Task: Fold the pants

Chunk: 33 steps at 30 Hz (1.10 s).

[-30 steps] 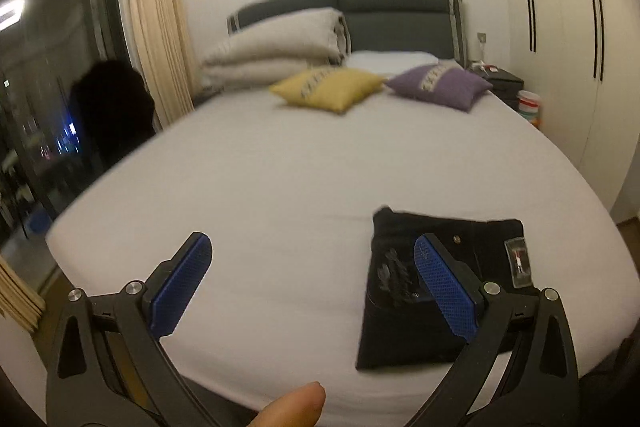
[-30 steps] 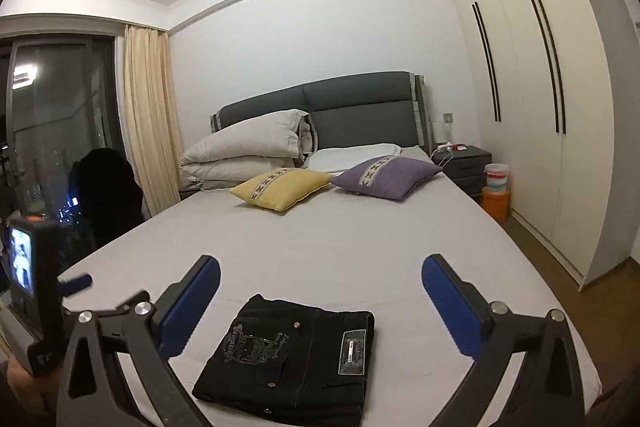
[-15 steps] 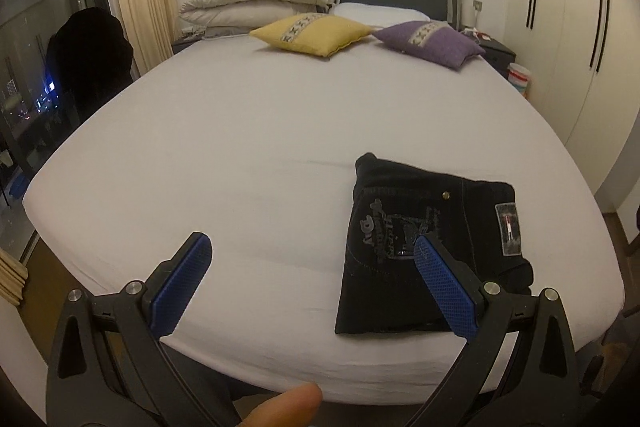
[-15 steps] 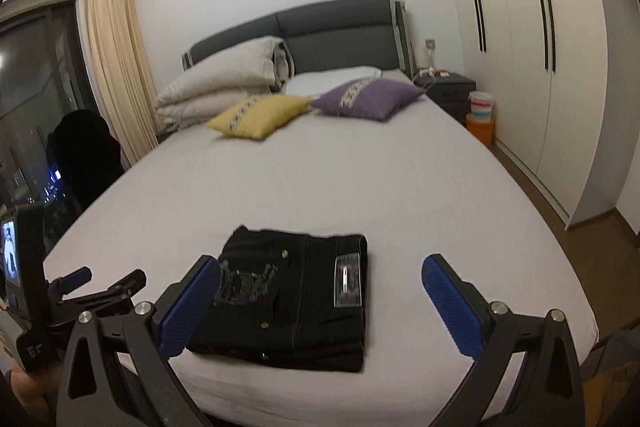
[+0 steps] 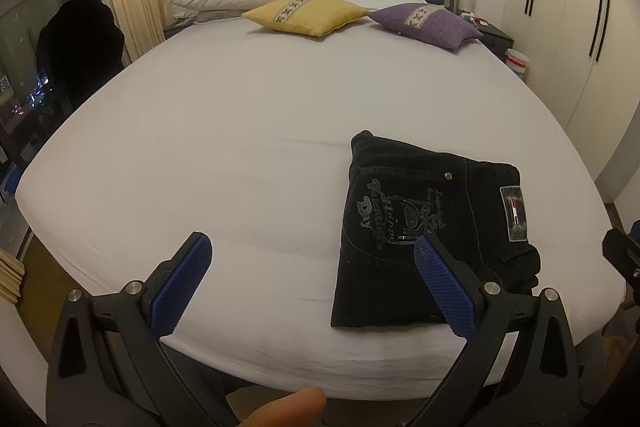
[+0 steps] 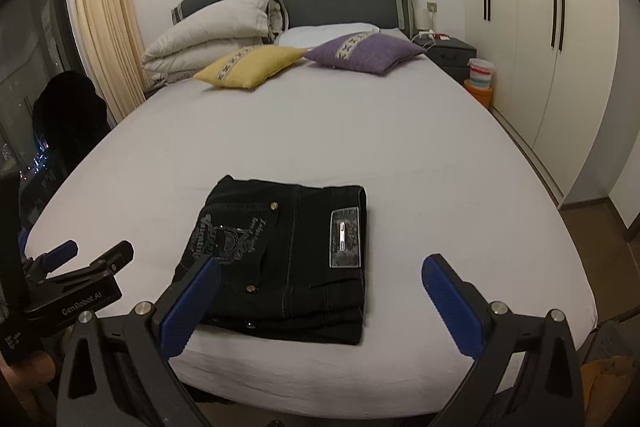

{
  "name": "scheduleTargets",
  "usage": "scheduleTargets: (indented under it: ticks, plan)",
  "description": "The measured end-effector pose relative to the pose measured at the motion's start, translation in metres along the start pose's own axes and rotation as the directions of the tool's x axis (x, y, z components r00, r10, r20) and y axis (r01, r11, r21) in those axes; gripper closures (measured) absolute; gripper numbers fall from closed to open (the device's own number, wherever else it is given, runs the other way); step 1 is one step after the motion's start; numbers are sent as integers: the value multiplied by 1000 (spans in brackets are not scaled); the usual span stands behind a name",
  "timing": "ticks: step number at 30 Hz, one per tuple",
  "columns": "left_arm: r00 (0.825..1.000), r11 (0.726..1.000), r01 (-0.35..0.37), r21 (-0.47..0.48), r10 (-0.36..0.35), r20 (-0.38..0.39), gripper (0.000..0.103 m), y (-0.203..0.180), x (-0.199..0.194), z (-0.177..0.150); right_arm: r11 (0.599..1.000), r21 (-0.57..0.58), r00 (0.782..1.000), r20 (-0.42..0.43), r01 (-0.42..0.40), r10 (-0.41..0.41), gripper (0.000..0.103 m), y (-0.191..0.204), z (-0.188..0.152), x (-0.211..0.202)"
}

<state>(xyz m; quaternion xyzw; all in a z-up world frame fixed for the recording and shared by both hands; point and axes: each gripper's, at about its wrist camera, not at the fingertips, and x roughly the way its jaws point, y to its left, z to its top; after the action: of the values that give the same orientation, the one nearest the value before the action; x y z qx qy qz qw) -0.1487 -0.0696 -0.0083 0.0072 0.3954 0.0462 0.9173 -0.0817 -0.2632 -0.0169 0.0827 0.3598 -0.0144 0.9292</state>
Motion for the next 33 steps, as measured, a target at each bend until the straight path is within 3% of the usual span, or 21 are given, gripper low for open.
scheduleTargets:
  ticks: [33]
  plan:
    - [999, 1000, 20, 10, -20, -30, 0, -6, 11, -2, 1000, -2, 998, -69, 2, -2, 0, -2, -8, 12]
